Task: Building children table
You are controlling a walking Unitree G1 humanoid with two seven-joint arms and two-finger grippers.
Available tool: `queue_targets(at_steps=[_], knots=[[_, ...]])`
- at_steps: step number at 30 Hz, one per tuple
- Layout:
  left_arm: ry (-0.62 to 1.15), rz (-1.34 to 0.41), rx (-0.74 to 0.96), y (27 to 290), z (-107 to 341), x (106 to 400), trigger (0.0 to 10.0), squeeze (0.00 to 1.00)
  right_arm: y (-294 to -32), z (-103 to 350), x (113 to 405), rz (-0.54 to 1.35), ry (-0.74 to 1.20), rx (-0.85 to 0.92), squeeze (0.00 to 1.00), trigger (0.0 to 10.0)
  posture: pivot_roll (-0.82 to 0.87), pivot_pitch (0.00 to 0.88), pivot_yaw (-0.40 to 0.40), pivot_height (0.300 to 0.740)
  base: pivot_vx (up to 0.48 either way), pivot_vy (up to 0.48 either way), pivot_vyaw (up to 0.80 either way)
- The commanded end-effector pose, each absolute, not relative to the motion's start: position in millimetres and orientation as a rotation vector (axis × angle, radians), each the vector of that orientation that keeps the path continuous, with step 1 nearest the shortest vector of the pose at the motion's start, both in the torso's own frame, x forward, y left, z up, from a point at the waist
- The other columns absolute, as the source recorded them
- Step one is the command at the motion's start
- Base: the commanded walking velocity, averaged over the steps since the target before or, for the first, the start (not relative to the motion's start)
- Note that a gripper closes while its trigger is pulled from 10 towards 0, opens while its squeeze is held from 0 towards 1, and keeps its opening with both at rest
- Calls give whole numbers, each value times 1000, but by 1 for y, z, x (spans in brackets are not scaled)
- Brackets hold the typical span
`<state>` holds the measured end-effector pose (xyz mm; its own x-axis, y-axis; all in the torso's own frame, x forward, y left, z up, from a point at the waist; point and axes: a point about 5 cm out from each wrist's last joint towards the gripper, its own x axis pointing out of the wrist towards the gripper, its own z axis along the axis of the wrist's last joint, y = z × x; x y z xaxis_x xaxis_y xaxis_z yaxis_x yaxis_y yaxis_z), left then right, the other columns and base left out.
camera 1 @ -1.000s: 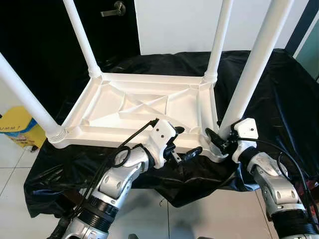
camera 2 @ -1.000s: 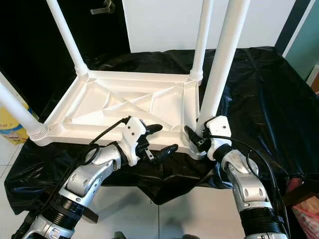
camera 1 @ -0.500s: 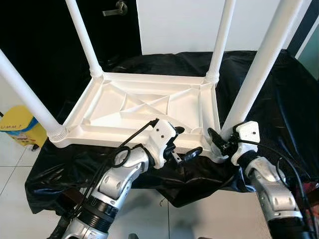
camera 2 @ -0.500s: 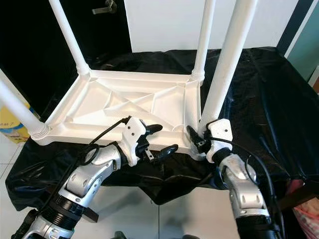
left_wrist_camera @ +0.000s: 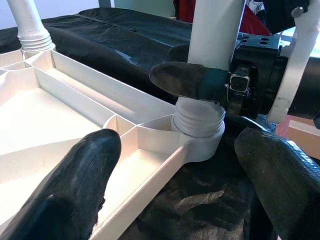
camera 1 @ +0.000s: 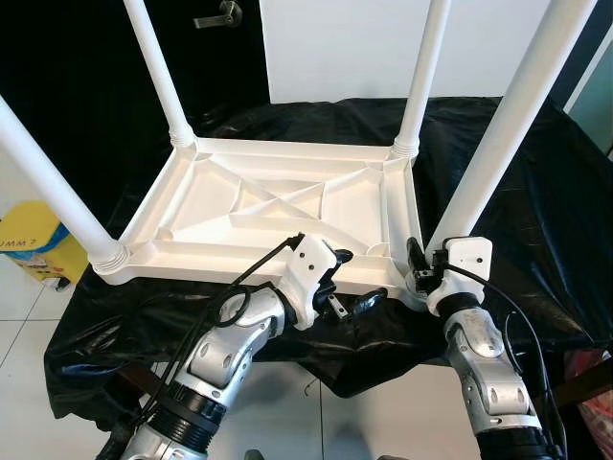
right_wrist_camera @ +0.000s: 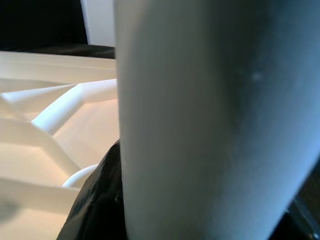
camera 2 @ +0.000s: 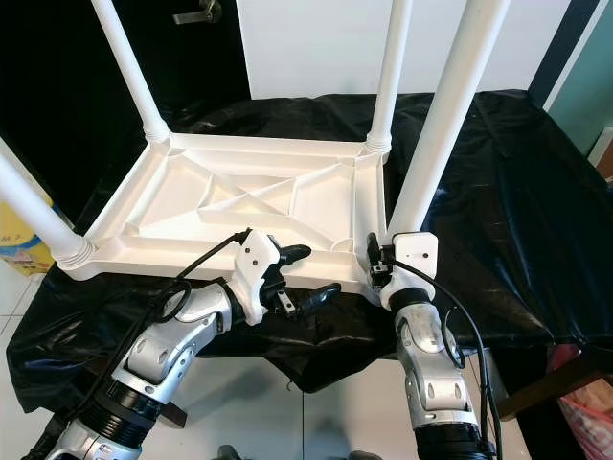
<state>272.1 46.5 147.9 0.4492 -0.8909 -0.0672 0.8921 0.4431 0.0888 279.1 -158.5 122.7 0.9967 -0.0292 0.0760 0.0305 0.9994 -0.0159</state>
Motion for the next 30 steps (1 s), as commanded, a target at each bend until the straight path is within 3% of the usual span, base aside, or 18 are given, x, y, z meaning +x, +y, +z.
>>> queue_targets(at_steps=[1, 29, 30], knots=[[20, -1127, 135, 46, 147, 270, 10000, 0, -163, 99, 272, -123, 46, 6, 0, 10000, -145, 25, 13, 740, 0, 0, 0], [9, -1113, 142, 46, 150, 278, 10000, 0, -149, 116, 272, -121, -65, 37, 0, 10000, -165, 33, 18, 740, 0, 0, 0], [9, -1114, 141, 46, 150, 278, 10000, 0, -149, 116, 272, -117, -68, 40, 988, 10000, -165, 32, 20, 740, 0, 0, 0]])
